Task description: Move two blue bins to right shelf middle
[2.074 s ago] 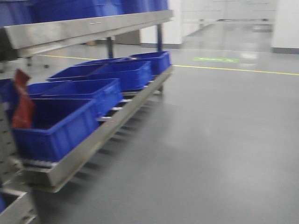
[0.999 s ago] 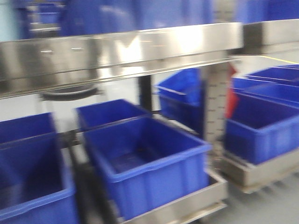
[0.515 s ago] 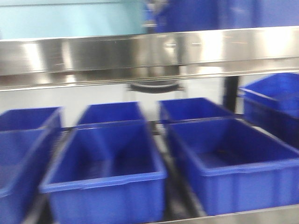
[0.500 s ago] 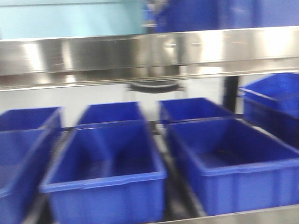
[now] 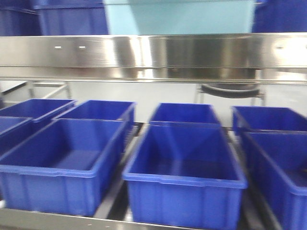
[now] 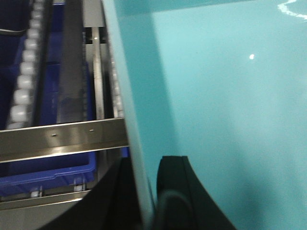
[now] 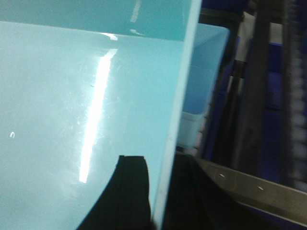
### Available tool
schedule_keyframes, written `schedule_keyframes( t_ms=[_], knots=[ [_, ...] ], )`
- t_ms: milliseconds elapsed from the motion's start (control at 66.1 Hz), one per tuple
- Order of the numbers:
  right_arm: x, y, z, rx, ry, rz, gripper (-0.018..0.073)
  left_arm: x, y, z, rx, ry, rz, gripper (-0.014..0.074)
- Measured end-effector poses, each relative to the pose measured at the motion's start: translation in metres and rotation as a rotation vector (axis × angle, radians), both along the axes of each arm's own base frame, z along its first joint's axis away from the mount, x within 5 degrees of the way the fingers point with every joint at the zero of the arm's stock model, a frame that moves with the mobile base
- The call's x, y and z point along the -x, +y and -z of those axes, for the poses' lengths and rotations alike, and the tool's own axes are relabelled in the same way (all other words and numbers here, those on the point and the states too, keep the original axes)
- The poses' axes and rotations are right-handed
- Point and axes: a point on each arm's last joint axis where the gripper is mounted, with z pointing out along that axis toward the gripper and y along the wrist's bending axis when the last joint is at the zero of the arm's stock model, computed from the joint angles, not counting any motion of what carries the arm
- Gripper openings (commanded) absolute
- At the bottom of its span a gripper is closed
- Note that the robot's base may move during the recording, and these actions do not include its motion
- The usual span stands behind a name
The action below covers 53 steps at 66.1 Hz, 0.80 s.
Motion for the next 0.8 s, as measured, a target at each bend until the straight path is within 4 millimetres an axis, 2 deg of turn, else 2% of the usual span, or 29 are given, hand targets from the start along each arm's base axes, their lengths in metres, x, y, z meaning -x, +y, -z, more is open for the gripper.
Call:
schedule_keyframes(
  t_ms=[802],
  knots=[
    [0.0001,0.0005,0.0000,0.000,0.000,-0.002,-0.0153,0.0006,0.0003,-0.0004,0.000,0.000,0.000,-0.0111]
  ],
)
